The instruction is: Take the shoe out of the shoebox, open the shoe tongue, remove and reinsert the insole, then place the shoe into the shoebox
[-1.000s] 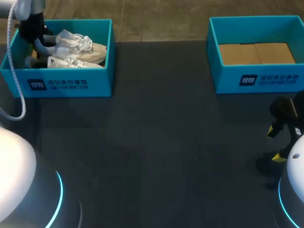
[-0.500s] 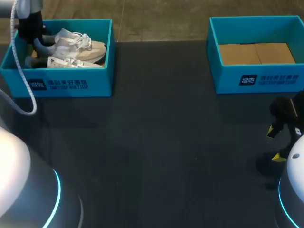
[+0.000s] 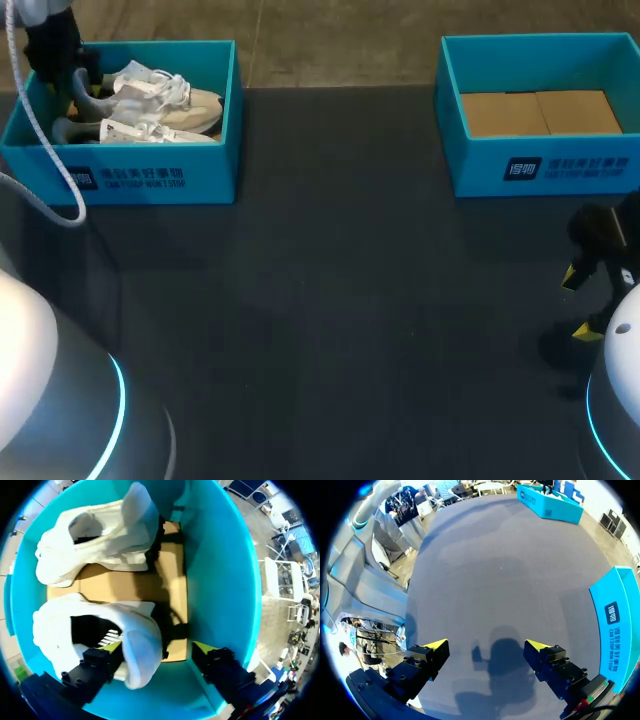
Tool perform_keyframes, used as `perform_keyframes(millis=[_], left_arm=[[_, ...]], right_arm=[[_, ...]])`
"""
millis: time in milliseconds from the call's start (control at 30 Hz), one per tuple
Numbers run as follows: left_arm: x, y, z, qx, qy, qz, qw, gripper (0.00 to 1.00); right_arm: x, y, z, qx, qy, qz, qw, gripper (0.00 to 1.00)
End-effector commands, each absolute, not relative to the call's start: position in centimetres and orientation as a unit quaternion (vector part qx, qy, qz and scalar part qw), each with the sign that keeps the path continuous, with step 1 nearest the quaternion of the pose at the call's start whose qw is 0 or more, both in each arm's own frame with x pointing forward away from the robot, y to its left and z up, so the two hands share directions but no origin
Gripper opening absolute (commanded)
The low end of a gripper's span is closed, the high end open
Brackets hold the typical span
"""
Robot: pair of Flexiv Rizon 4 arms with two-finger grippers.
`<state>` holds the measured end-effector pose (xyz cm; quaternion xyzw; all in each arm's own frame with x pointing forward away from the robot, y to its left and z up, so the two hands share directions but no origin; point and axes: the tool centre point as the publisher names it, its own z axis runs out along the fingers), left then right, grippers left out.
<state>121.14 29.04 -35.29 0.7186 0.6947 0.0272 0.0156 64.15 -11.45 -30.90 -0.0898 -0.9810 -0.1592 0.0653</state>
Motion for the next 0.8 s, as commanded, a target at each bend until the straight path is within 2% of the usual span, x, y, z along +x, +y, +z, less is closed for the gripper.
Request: perform_keyframes(millis=[33, 333, 800], left_arm=[[120.2, 29.8, -32.8, 0.721, 0.692, 0.019, 0.031, 1.0], [119.3, 29.0, -29.1, 0.727, 0.686, 0.0, 0.034, 1.0], [112.5, 29.1, -25.6, 0.73, 0.683, 0.036, 0.004, 1.0]], right_arm=[[64.0, -11.4, -30.9, -0.09, -0.981, -0.158, 0.065, 1.0], [64.0, -11.4, -30.9, -0.09, -0.981, -0.158, 0.065, 1.0], [64.0, -11.4, -30.9, -0.09, -0.981, -0.158, 0.065, 1.0]])
